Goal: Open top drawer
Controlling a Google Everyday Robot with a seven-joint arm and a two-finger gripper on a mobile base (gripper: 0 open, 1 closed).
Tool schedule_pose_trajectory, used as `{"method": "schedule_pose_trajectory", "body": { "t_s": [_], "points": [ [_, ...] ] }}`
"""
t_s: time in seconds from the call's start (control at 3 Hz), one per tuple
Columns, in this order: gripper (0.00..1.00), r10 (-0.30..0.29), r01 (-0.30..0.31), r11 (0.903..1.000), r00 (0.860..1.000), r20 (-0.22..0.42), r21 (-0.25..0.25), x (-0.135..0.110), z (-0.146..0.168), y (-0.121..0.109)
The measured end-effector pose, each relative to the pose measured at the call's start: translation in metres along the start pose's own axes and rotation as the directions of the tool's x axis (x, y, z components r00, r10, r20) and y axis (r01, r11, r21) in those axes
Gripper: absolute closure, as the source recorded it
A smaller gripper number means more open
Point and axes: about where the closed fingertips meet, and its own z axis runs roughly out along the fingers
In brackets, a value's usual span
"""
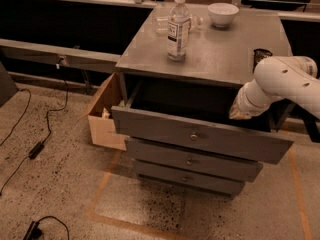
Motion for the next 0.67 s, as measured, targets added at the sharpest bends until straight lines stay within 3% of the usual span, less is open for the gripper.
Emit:
{"method": "schedule_pose_trajectory", "body": {
  "t_s": [0.67],
  "points": [
    [1.00,0.011,-0.011,0.9998,1.000,-0.011,-0.017,0.001,0.016,0.004]
  ]
}}
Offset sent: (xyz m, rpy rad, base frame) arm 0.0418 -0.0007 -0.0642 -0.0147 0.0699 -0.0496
